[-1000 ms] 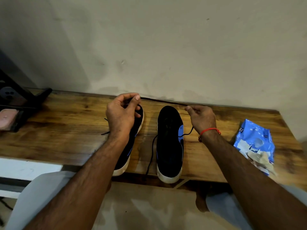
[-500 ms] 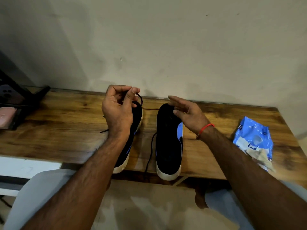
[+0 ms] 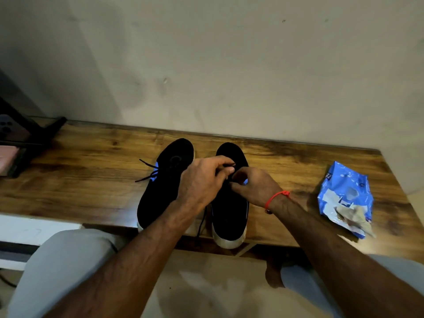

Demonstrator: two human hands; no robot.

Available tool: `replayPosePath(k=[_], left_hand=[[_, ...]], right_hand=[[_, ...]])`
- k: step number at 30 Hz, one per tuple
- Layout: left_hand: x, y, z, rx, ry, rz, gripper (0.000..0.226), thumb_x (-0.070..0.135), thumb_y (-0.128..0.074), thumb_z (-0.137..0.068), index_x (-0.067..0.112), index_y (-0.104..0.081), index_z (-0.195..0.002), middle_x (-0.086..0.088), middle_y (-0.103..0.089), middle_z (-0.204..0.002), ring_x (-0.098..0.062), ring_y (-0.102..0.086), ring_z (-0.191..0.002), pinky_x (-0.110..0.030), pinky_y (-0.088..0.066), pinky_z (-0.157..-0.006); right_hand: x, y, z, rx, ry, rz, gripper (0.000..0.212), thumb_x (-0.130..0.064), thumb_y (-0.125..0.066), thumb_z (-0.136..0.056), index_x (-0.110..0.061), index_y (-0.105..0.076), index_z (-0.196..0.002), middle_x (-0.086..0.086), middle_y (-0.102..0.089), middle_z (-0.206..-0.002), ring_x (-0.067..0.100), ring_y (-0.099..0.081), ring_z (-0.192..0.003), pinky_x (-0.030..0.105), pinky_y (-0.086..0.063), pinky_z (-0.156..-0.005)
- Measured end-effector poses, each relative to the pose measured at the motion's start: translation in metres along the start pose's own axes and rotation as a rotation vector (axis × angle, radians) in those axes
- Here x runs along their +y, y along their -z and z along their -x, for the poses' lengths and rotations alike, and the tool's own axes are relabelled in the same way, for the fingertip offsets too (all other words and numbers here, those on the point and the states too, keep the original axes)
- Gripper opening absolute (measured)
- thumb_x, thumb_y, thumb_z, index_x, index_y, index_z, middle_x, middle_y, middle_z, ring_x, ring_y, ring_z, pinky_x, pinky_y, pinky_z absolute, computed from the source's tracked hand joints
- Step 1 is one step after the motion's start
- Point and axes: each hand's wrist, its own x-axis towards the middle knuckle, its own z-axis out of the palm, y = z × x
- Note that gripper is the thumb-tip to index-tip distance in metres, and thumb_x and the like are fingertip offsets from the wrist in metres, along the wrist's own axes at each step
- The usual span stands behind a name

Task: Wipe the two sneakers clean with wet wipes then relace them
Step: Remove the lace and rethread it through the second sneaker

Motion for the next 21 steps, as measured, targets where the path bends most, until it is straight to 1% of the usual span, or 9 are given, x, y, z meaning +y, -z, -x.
replayPosePath(k=[3,5,6,8,10,11,13,16,21], left_hand=[[-0.003,-0.01,0.003,-0.067,-0.036,-0.014,0.022,0.039,-0.062,-0.1,0.034,-0.073,-0.117,0.013,-0.073,-0.105,-0.006,-0.066,-0.098,-0.031,-0.059,-0.079],[-0.007,-0.016,0.004,-0.093,-0.056,-0.03,0.024,0.039,-0.059,-0.101,0.029,-0.072,-0.118,0.01,-0.065,-0.11,-0.009,-0.061,-0.101,-0.03,-0.056,-0.081],[-0.008,-0.019,0.005,-0.098,-0.058,-0.049,0.026,0.04,-0.058,-0.101,0.028,-0.072,-0.12,0.009,-0.059,-0.116,-0.01,-0.058,-0.104,-0.03,-0.055,-0.082],[-0.013,-0.022,0.007,-0.103,-0.044,-0.106,0.029,0.043,-0.057,-0.1,0.028,-0.071,-0.12,0.009,-0.049,-0.126,-0.011,-0.054,-0.11,-0.032,-0.054,-0.085],[-0.016,-0.023,0.01,-0.138,-0.024,-0.131,0.028,0.044,-0.056,-0.101,0.03,-0.071,-0.119,0.012,-0.049,-0.128,-0.01,-0.054,-0.113,-0.035,-0.056,-0.086],[-0.017,-0.023,0.011,-0.156,-0.016,-0.125,0.028,0.045,-0.054,-0.101,0.031,-0.07,-0.119,0.013,-0.05,-0.127,-0.009,-0.054,-0.113,-0.037,-0.056,-0.085],[-0.015,-0.024,0.015,-0.159,-0.022,-0.175,0.029,0.047,-0.051,-0.101,0.034,-0.069,-0.119,0.014,-0.05,-0.125,-0.01,-0.056,-0.111,-0.036,-0.057,-0.08],[-0.008,-0.025,0.018,-0.126,-0.016,-0.317,0.03,0.051,-0.047,-0.1,0.036,-0.067,-0.117,0.012,-0.05,-0.126,-0.013,-0.057,-0.11,-0.036,-0.057,-0.074],[-0.002,-0.025,0.016,-0.167,0.031,-0.452,0.031,0.053,-0.047,-0.1,0.038,-0.066,-0.12,0.01,-0.045,-0.135,-0.016,-0.053,-0.119,-0.039,-0.057,-0.081]], right_hand=[[-0.002,-0.002,0.002,0.046,-0.021,-0.045,0.023,-0.03,-0.065,-0.09,-0.01,-0.071,-0.101,0.005,-0.071,-0.096,0.019,-0.066,-0.09,0.034,-0.056,-0.073],[0.001,-0.002,0.0,0.038,-0.064,-0.109,0.017,-0.03,-0.064,-0.091,-0.015,-0.069,-0.097,0.001,-0.068,-0.094,0.016,-0.064,-0.089,0.023,-0.051,-0.062],[0.002,-0.001,0.0,0.021,-0.088,-0.144,0.013,-0.03,-0.064,-0.092,-0.018,-0.068,-0.096,-0.001,-0.066,-0.094,0.014,-0.063,-0.089,0.02,-0.049,-0.061],[0.006,-0.002,-0.002,-0.011,-0.134,-0.235,0.011,-0.029,-0.064,-0.092,-0.02,-0.07,-0.093,-0.001,-0.068,-0.096,0.014,-0.064,-0.09,0.028,-0.056,-0.071],[0.009,-0.002,-0.003,-0.042,-0.201,-0.366,0.01,-0.024,-0.064,-0.092,-0.02,-0.072,-0.087,0.002,-0.072,-0.096,0.017,-0.068,-0.092,0.04,-0.058,-0.085],[0.01,-0.002,-0.003,-0.054,-0.228,-0.42,0.01,-0.021,-0.064,-0.092,-0.021,-0.073,-0.086,0.003,-0.073,-0.095,0.018,-0.069,-0.092,0.043,-0.058,-0.087],[0.012,-0.002,-0.002,-0.074,-0.268,-0.494,0.011,-0.016,-0.064,-0.093,-0.018,-0.074,-0.089,0.009,-0.074,-0.097,0.024,-0.069,-0.095,0.047,-0.057,-0.089],[0.01,-0.003,0.001,-0.088,-0.293,-0.556,0.012,-0.012,-0.063,-0.094,-0.01,-0.074,-0.096,0.014,-0.073,-0.1,0.031,-0.069,-0.099,0.047,-0.057,-0.09],[0.009,-0.008,-0.001,-0.048,-0.324,-0.577,0.012,-0.012,-0.061,-0.093,-0.014,-0.072,-0.088,0.014,-0.074,-0.096,0.031,-0.07,-0.094,0.051,-0.057,-0.087]])
